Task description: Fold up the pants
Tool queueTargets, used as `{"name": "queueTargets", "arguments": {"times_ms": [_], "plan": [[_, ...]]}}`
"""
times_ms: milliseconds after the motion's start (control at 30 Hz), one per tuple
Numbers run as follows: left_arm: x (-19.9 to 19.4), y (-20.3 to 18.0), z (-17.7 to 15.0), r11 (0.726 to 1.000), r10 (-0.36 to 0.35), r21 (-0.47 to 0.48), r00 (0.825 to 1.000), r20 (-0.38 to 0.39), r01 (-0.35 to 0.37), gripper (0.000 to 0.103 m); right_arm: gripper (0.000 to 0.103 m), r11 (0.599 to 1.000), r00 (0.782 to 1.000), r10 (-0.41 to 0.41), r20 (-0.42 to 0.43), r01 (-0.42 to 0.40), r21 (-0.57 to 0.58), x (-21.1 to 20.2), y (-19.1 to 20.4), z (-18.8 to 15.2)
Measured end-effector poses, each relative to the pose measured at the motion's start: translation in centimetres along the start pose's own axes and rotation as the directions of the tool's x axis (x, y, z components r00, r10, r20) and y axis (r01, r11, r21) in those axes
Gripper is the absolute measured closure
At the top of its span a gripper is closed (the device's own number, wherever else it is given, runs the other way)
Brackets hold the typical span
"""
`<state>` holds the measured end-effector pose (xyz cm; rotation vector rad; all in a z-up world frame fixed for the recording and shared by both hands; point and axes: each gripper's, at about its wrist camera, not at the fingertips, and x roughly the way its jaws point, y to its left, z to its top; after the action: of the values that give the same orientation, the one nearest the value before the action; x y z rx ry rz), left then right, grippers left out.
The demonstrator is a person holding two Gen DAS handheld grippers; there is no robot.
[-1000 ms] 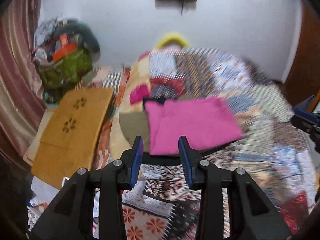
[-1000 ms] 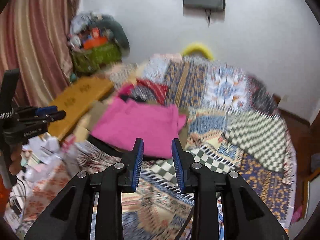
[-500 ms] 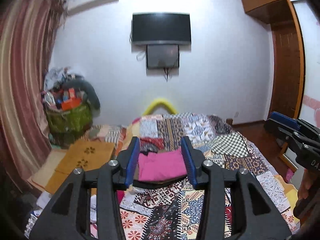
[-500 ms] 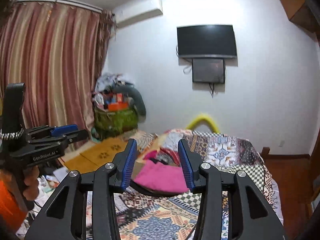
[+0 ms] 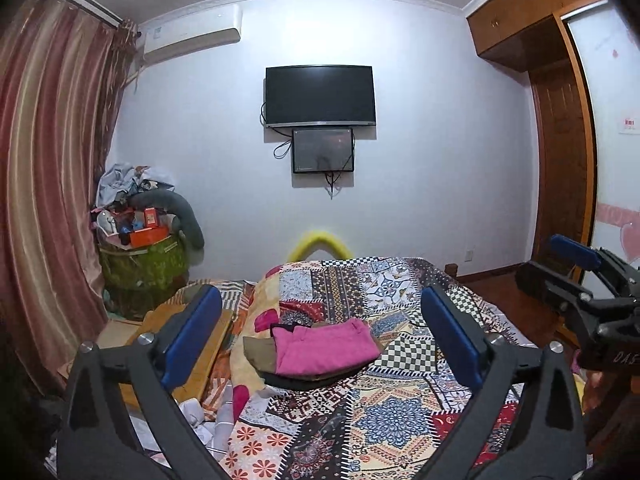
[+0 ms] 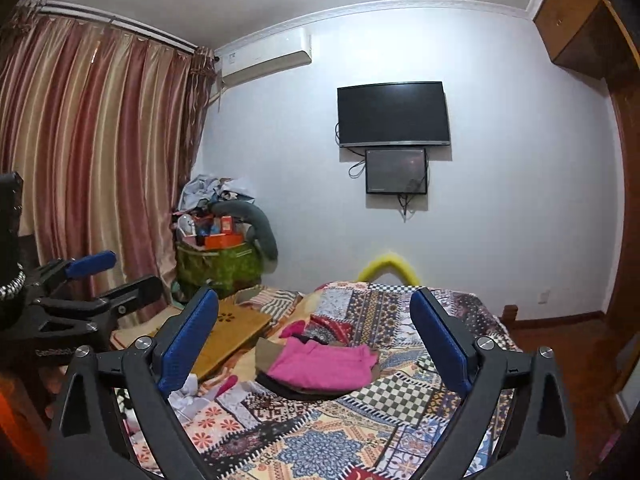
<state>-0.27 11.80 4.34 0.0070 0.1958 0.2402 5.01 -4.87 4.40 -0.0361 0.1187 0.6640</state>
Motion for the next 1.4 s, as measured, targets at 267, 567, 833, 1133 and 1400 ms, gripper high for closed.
{"name": "queueTargets", "arguments": {"times_ms": [267,567,833,1133,1400], "plan": [[-0.5,0.4,-0.3,1.0,-0.002,-0.014,1.0,0.008,0.002,0.0,0.001,1.0,1.0,-0.005,-0.014,0.005,0.027,-0.5,-0.4,-0.6],[-0.4,0.2,-0.8,1.0,-0.002,-0.007,1.0,0.005,0.002,0.0,0.001,1.0,1.0,0.001,-0.029,0.0,0.03,-0.5,-0.3,-0.8],[0.0,0.4,-1.0,1.0,-0.003,-0.024,1.0,-0.002,0.003,0.0,0.001,0.999,0.999,0.0,-0.045,0.002,0.038,-0.4,-0.2,-1.1],[0.5,0.4,-1.2,0.999,0.004,-0.035,1.0,-0.018,-0.004,0.0,0.001,0.999,0.998,0.009,-0.054,-0.006,0.046,-0.5,-0.2,-1.3],[0.9,0.5,-1.5,0.999,0.0,-0.034,1.0,-0.029,-0.001,0.0,0.001,0.998,0.998,0.01,-0.058,-0.007,0.055,-0.4,-0.4,-1.3]]}}
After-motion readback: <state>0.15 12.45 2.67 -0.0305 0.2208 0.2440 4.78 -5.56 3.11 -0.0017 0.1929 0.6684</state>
